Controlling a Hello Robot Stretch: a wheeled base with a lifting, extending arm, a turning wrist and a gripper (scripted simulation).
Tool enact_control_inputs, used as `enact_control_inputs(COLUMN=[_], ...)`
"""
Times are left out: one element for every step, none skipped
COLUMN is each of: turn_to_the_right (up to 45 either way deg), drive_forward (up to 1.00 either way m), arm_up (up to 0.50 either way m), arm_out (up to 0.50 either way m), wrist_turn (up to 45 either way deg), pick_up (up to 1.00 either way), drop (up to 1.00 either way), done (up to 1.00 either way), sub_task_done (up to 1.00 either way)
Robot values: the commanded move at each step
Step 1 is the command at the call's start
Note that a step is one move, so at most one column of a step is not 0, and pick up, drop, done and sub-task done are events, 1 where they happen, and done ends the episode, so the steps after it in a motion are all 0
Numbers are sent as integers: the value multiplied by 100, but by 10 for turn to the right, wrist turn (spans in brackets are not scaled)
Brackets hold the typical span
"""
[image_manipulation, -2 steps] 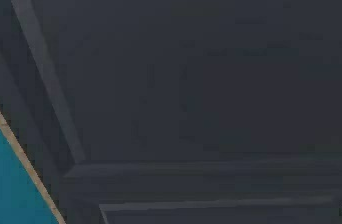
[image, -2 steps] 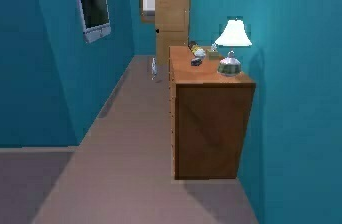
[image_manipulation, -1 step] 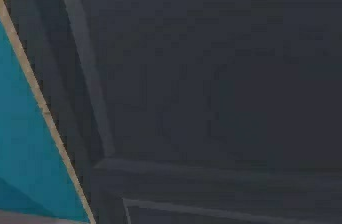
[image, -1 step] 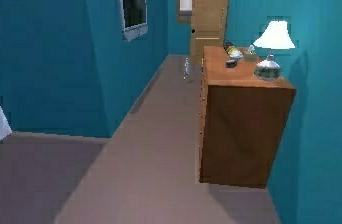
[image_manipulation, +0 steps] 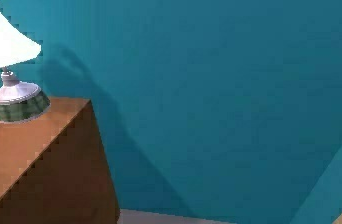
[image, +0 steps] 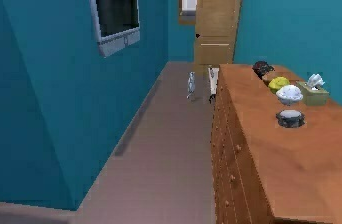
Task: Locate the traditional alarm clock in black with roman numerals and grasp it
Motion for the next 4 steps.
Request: enact_control_inputs(turn_to_the_right=[-30, 0, -450, 450], drive_forward=[0, 5, 0, 0], arm_up=[0, 0, 0, 0], arm_out=[0, 0, 0, 0], wrist_turn=[0, 0, 0, 0], pick_up=[0, 0, 0, 0], drop=[0, 0, 0, 0], done=[0, 0, 0, 0], sub_task_done=[0, 0, 0, 0])
